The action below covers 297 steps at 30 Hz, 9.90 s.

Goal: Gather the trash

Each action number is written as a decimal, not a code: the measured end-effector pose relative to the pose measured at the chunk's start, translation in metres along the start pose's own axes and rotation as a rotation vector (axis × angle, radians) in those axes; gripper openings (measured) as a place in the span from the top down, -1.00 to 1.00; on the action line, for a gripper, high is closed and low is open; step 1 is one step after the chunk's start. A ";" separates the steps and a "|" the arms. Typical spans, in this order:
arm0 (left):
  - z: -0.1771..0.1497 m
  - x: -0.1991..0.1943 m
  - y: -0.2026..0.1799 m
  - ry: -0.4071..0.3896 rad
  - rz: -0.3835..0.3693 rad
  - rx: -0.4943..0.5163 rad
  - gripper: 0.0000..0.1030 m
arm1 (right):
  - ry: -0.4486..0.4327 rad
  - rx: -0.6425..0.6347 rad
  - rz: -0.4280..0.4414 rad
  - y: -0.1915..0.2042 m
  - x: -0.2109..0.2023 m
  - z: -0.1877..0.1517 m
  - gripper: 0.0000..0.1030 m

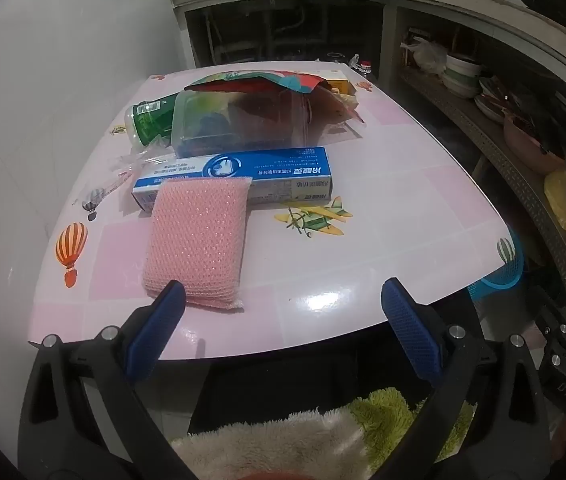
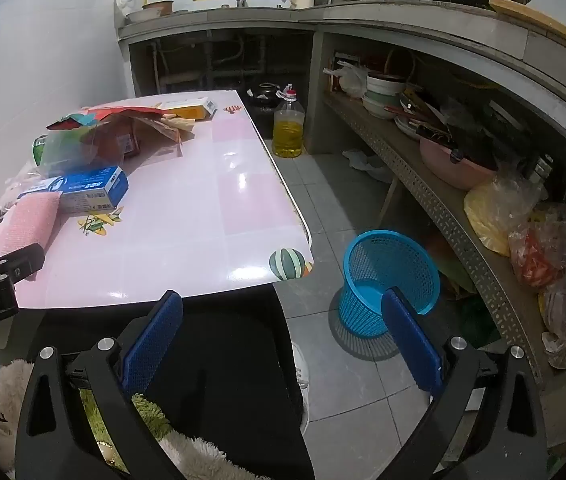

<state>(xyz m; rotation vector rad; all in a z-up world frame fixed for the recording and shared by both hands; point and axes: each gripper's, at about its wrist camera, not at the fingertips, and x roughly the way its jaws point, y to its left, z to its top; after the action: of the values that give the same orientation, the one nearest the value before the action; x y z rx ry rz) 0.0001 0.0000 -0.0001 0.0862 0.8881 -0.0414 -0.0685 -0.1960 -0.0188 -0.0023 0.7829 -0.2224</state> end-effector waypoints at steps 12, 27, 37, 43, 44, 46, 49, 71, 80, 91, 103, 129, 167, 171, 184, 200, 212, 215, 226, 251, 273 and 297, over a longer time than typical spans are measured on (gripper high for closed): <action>-0.001 -0.001 -0.001 -0.006 0.008 0.002 -0.83 | 0.001 -0.001 0.002 0.001 0.001 0.000 -0.88; -0.005 0.004 0.003 0.010 -0.003 -0.010 -0.83 | 0.003 0.001 0.001 0.003 0.001 0.001 -0.88; -0.005 0.008 0.004 0.026 -0.009 -0.011 -0.83 | 0.011 0.004 0.001 0.004 0.004 0.002 -0.88; -0.004 0.009 0.004 0.031 -0.008 -0.013 -0.83 | 0.012 0.004 0.002 0.004 0.004 0.002 -0.88; -0.004 0.009 0.004 0.031 -0.008 -0.012 -0.83 | 0.012 0.004 0.002 0.004 0.004 0.002 -0.88; -0.005 0.010 0.004 0.033 -0.007 -0.011 -0.83 | 0.014 0.005 0.002 0.003 0.004 0.002 -0.88; -0.005 0.012 0.005 0.039 -0.005 -0.010 -0.83 | 0.016 0.007 0.003 0.003 0.005 0.001 -0.88; -0.004 0.020 0.005 0.061 0.003 -0.013 -0.83 | 0.031 0.005 0.009 0.006 0.015 0.004 -0.88; -0.005 0.023 0.008 0.069 0.000 -0.022 -0.83 | 0.035 0.002 0.009 0.008 0.017 0.005 -0.88; -0.007 0.020 0.027 0.069 -0.044 -0.047 -0.83 | 0.031 -0.013 0.015 0.017 0.024 0.013 -0.88; -0.014 0.008 0.050 -0.008 -0.330 -0.023 -0.83 | -0.009 -0.052 0.093 0.058 0.045 0.043 -0.88; 0.053 0.083 0.101 0.126 -0.187 -0.049 -0.83 | -0.013 -0.003 0.251 0.069 0.073 0.122 -0.88; 0.040 0.085 0.114 0.105 -0.233 -0.093 -0.49 | 0.553 0.712 1.174 0.113 0.236 0.166 0.80; 0.041 0.082 0.114 0.092 -0.233 -0.094 -0.49 | 0.535 0.712 1.212 0.110 0.228 0.168 0.88; 0.039 0.057 0.115 0.029 -0.240 -0.106 -0.48 | 0.404 0.681 1.343 0.093 0.181 0.185 0.92; 0.080 0.024 0.049 -0.060 -0.397 0.075 -0.48 | 0.124 0.826 1.292 -0.055 0.118 0.148 0.92; 0.132 0.021 -0.088 -0.032 -0.625 0.295 -0.48 | -0.049 1.120 1.083 -0.206 0.108 0.048 0.92; 0.143 0.024 -0.123 -0.009 -0.673 0.338 -0.48 | -0.061 1.198 1.022 -0.231 0.115 0.018 0.92; 0.174 0.090 -0.272 0.248 -0.770 0.463 -0.48 | 0.030 1.406 0.800 -0.272 0.185 -0.071 0.92; 0.129 0.258 -0.447 0.550 -0.604 0.564 -0.65 | 0.251 1.399 0.280 -0.314 0.342 -0.132 -0.20; 0.165 0.120 -0.307 0.261 -0.788 0.485 -0.70 | 0.253 0.939 0.073 -0.268 0.238 -0.067 -0.20; 0.111 0.045 -0.028 0.033 -0.621 0.177 -0.70 | -0.053 0.104 -0.276 -0.085 0.079 0.104 -0.87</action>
<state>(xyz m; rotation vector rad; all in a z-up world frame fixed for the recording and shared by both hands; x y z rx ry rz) 0.1116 -0.0379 0.0331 -0.0263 0.9149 -0.6996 0.0415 -0.3031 0.0076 -0.0186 0.7160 -0.5228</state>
